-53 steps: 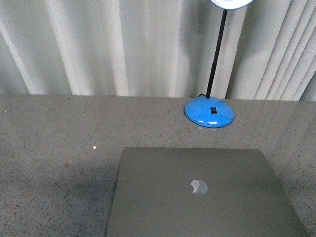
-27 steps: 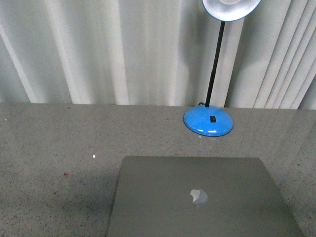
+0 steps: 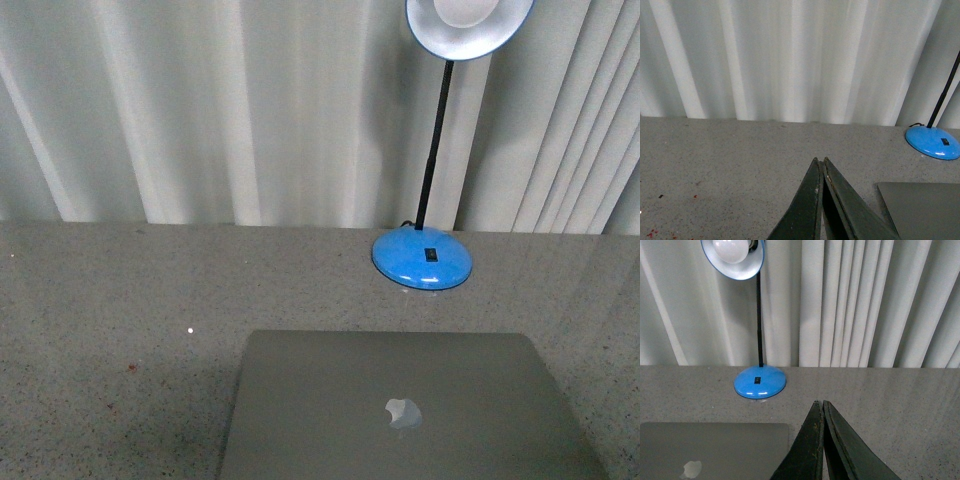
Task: Close laptop
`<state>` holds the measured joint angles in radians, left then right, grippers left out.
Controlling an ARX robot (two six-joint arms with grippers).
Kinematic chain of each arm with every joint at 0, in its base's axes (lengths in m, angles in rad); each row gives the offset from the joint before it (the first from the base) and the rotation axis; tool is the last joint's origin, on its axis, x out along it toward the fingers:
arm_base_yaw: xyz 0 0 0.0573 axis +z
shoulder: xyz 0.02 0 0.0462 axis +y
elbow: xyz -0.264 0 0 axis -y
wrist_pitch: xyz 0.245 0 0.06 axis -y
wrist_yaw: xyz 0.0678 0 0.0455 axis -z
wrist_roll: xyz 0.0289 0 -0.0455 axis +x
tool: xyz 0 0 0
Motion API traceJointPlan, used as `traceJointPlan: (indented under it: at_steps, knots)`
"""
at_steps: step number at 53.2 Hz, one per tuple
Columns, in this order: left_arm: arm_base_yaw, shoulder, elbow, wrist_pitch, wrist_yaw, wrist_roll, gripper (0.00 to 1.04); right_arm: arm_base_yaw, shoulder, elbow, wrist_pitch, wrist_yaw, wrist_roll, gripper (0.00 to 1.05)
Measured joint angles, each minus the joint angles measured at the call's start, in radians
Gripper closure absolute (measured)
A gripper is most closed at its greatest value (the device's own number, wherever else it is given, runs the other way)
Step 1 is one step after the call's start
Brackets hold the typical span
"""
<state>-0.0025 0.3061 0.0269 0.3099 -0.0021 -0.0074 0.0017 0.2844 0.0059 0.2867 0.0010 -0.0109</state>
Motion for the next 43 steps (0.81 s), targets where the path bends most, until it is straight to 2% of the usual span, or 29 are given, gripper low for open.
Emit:
traceJointPlan:
  at_steps: [20, 23, 24, 27, 35, 39, 43]
  knots:
    - [0.0, -0.119, 0.0, -0.119, 0.0, 0.0, 1.01, 0.0, -0.112, 0.0, -0.112, 0.0, 0.0, 1.02]
    - [0.0, -0.15, 0.0, -0.15, 0.0, 0.0, 1.01, 0.0, -0.202, 0.0, -0.232, 0.0, 0.0, 1.02]
    - [0.0, -0.19, 0.0, -0.207, -0.002, 0.0, 1.01, 0.0, -0.236, 0.0, -0.272, -0.003, 0.0, 1.02]
    - [0.0, -0.269, 0.0, -0.3, 0.0, 0.0, 1.01, 0.0, -0.278, 0.0, -0.281, -0.002, 0.0, 1.02]
    - [0.0, -0.301, 0.0, -0.309, 0.002, 0.0, 1.0, 0.0, -0.279, 0.0, -0.285, -0.002, 0.0, 1.02]
    - [0.0, -0.303, 0.0, -0.309, 0.002, 0.0, 0.88, 0.0, -0.279, 0.0, -0.286, -0.002, 0.0, 0.96]
    - [0.0, -0.303, 0.0, -0.309, 0.002, 0.0, 0.76, 0.0, -0.28, 0.0, -0.286, -0.002, 0.0, 0.84]
